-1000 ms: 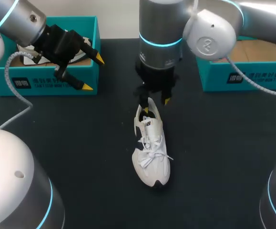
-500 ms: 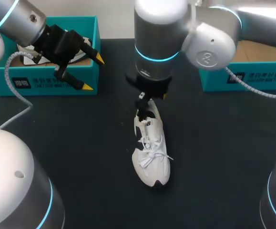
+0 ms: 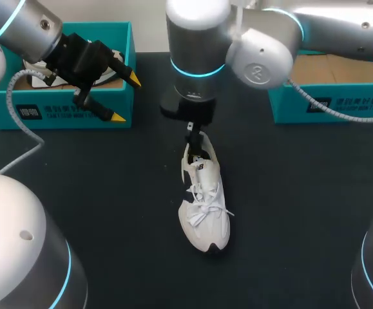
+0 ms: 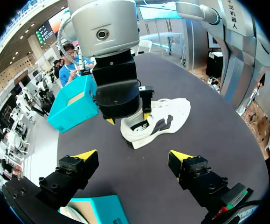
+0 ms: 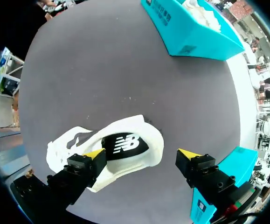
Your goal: Take the shoe out of the shoebox, open the shoe tongue, remove and reinsert the insole, then place the shoe into the shoebox
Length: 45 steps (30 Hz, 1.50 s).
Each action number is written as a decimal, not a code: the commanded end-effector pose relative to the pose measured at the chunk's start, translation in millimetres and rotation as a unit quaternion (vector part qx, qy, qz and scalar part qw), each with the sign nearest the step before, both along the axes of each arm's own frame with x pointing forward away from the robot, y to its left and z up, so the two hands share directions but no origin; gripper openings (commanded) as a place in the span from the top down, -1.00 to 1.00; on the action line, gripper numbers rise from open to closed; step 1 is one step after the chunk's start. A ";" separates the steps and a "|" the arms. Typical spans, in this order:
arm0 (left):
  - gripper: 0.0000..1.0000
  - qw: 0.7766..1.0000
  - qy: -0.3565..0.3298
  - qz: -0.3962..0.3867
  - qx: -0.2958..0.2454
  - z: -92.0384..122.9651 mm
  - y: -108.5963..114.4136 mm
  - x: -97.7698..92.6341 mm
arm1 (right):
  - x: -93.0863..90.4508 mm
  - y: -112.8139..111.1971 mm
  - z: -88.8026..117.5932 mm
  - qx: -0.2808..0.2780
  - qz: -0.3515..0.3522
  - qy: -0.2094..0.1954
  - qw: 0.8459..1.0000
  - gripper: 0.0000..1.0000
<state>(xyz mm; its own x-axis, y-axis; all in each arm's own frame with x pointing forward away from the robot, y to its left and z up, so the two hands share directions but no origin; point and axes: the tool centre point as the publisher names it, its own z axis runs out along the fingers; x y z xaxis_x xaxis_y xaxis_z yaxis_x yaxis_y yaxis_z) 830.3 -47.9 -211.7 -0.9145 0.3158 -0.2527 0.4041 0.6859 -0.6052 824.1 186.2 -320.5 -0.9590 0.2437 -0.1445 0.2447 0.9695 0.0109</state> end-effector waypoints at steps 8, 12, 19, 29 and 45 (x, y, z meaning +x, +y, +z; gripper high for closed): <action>-1.00 1.000 0.000 0.000 0.001 -0.2 0.3 -0.3 | 22.7 -0.2 -39.3 -0.002 0.016 -0.004 1.000 -0.84; -1.00 1.000 0.000 0.000 0.001 -0.2 0.3 -0.3 | 26.8 -4.1 -46.7 -0.009 0.033 -0.005 0.999 -0.51; -1.00 1.000 0.000 0.000 0.001 -0.2 0.3 -0.3 | 33.5 -6.8 -54.4 -0.024 0.048 -0.002 0.999 0.13; -1.00 1.000 0.000 0.000 0.001 -0.2 0.3 -0.3 | 32.0 -4.8 -65.9 -0.039 0.024 -0.011 0.999 1.00; -1.00 1.000 0.000 0.000 0.001 -0.2 0.3 -0.3 | 30.1 -17.5 47.2 -0.037 0.023 -0.035 0.998 1.00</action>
